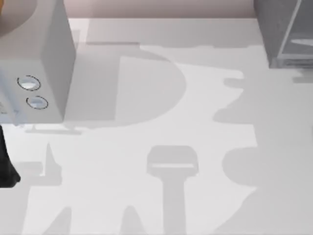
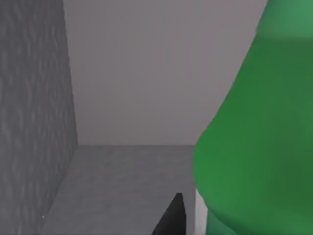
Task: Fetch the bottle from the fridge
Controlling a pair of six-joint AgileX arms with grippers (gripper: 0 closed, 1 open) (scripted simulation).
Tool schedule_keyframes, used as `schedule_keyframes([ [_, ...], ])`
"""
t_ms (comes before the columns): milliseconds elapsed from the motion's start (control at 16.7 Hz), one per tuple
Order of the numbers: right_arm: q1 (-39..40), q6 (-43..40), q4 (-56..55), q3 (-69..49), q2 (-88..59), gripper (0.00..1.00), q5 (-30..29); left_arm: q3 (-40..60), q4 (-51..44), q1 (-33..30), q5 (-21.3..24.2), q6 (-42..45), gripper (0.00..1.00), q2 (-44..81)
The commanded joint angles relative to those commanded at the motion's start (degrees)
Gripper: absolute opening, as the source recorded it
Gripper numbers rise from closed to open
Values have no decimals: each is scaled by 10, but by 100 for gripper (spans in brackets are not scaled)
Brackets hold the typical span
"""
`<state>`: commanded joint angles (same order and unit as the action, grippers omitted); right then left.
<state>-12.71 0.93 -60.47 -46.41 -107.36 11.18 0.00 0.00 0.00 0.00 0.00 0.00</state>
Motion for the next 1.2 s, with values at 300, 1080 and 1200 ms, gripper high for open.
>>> schedule_keyframes([
  [300,15,-2,60,45,105,0,-11,0,0,0,0,0,100,0],
  [1080,94,-5,457,354,831,0,-82,0,0,0,0,0,100,0],
  [1200,106,-6,513,396,927,0,-92,0,0,0,0,0,100,0],
])
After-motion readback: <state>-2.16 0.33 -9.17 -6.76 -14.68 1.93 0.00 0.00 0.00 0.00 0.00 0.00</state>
